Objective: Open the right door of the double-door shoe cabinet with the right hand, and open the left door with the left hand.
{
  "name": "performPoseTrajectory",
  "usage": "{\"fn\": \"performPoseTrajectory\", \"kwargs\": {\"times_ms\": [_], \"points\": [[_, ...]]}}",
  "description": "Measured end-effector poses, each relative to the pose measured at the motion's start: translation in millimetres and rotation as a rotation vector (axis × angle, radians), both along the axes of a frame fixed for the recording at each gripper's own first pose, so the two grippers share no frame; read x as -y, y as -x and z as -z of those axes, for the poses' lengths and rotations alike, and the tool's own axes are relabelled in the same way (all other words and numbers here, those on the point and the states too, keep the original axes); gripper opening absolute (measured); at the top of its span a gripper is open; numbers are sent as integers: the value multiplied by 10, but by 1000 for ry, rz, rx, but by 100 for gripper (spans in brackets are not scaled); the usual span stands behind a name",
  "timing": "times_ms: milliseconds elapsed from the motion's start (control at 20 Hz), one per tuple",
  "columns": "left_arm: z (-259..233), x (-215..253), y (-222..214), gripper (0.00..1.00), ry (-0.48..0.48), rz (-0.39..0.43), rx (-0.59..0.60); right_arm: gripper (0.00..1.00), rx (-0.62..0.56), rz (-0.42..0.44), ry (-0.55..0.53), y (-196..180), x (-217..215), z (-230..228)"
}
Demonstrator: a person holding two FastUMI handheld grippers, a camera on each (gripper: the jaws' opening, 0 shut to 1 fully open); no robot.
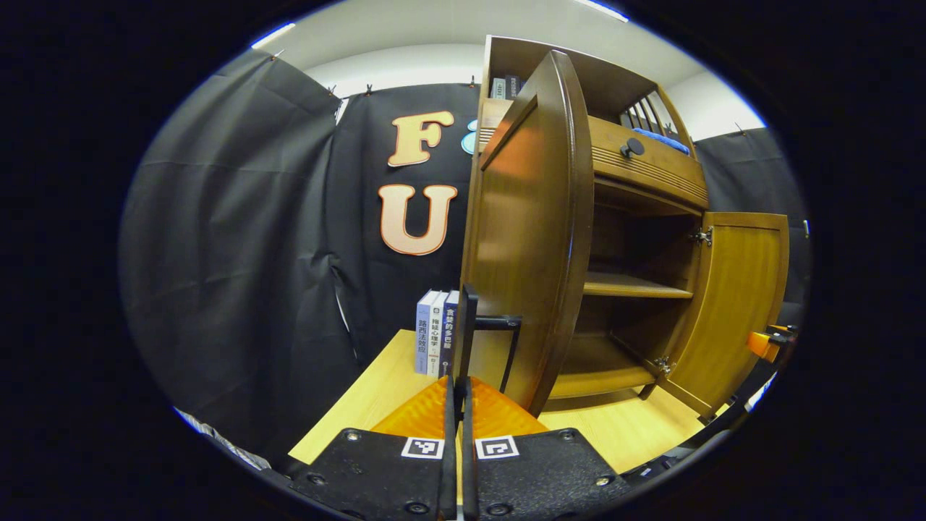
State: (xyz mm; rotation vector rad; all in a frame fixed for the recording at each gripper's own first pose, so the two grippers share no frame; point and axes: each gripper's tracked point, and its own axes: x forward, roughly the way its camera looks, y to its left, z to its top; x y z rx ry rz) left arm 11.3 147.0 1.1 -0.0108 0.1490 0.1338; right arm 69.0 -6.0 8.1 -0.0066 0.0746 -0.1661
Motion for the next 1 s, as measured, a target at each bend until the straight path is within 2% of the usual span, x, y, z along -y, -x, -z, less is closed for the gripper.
{"fn": "performPoseTrajectory", "kwargs": {"times_ms": [100, 150, 200, 400, 450, 650, 700, 750, 1000], "points": [[0, -10, 5, 6, 11, -11, -1, 94, 1, -6, 2, -14, -10, -6], [2, -9, 16, 0, 21, -11, -1, 94, -2, -9, 2, -16, -17, 0], [-10, -12, 42, 0, 28, -13, -1, 94, -4, -12, 2, -16, -28, -3], [-17, -9, 182, 5, 13, -18, -5, 94, 1, -13, 4, -43, -44, -31], [-33, 26, 196, 0, 14, -13, -3, 94, 1, -13, 4, -47, -40, -30], [-189, 202, 328, 0, -53, 10, 9, 94, -4, -13, 2, -45, -42, -30], [-210, 261, 387, 5, -59, 16, 3, 94, -2, -15, 0, -58, -46, -32], [-243, 317, 445, 0, -65, 26, 1, 94, 0, -17, -1, -60, -51, -38], [-250, 659, 557, 0, -23, 91, -14, 94, 5, -17, -11, -57, -65, -101]]}}
